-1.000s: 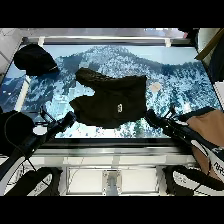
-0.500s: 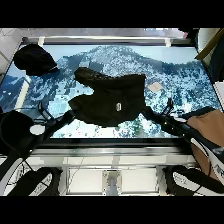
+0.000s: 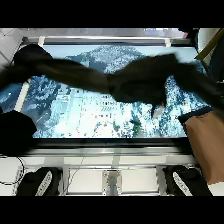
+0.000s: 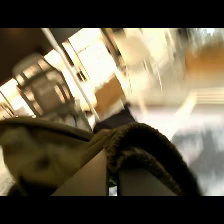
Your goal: Fold the clothes and pants, and hang the long-sleeved shirts on hangers.
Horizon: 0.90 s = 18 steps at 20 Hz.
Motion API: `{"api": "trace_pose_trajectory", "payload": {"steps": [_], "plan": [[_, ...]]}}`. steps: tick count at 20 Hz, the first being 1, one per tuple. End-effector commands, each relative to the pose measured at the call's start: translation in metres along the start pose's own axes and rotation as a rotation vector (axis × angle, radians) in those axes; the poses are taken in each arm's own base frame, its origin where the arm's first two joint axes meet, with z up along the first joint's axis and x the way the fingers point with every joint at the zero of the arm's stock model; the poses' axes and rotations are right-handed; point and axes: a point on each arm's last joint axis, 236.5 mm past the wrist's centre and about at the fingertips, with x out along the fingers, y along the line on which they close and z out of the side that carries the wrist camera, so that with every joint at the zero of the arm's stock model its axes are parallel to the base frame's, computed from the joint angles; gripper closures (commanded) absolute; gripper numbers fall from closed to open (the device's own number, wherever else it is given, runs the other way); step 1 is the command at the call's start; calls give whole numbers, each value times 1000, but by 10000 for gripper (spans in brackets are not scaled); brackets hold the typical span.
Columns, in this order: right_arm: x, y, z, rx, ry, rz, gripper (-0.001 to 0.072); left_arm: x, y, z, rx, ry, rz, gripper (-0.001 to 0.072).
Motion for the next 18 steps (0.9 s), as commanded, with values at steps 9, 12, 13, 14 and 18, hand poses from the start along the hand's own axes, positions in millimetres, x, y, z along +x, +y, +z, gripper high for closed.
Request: {"api": "trace_pose_trajectory", "payload": {"steps": [9, 12, 13, 14, 18], "plan": [[28, -30, -80, 147, 490, -43, 694, 46, -4, 4, -5, 210, -70, 700], [78, -102, -135, 224, 603, -103, 694, 125, -2, -37, 6, 280, -111, 700], [95, -131, -152, 248, 608, -141, 694, 155, 3, -46, 13, 264, -97, 700], [114, -164, -170, 275, 596, -193, 695, 183, 11, -55, 30, 243, -68, 700], [160, -270, -235, 389, 537, -369, 695, 262, 45, -119, -31, 276, 6, 700]]}}
